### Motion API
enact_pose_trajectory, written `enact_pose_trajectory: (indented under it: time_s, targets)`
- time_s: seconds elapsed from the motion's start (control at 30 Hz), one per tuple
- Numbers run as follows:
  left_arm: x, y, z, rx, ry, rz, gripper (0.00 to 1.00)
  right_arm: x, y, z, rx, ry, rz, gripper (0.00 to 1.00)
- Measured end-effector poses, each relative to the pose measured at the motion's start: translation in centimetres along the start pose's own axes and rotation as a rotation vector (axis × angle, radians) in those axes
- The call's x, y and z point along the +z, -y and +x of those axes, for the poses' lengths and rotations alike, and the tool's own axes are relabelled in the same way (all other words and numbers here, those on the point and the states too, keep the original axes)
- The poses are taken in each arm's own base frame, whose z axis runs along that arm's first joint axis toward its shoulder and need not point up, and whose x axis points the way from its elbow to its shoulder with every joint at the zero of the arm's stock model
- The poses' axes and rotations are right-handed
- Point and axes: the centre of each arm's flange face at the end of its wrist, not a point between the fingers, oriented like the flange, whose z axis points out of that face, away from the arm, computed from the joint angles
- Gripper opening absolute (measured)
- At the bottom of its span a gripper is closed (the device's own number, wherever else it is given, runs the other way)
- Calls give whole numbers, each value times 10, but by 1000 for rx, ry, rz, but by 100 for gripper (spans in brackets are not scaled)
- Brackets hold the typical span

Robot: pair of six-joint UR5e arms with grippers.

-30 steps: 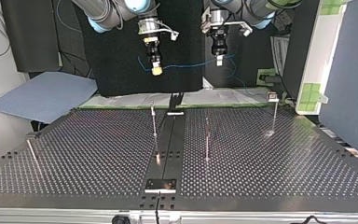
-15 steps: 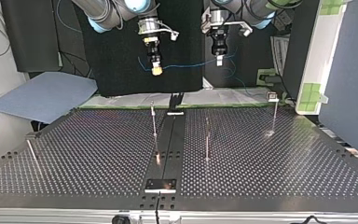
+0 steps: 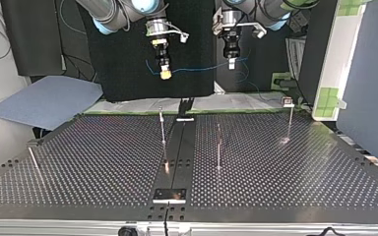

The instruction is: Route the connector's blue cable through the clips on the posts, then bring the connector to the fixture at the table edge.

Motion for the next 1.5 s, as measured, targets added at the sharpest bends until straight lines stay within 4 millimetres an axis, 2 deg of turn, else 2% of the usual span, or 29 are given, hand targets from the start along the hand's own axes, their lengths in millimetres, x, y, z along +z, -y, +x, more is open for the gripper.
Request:
enact_pose_trajectory:
  time_s: [0.27, 0.67, 0.83, 1.03, 1.5]
  targets:
    - [-18, -12, 13, 42, -52, 1, 0, -12, -7, -32, -24, 82, -6, 0]
    - [-21, -15, 16, 56, -64, -4, 0, -15, -8, -40, -29, 103, -6, 0]
    - [-22, -17, 18, 100, -87, -9, 0, -23, -20, -61, -43, 172, -17, 0]
    - [-25, -20, 20, 156, -117, -9, 0, -32, -24, -82, -59, 247, -17, 0]
    - [-26, -20, 21, 166, -121, -9, 0, -34, -25, -85, -63, 264, -16, 0]
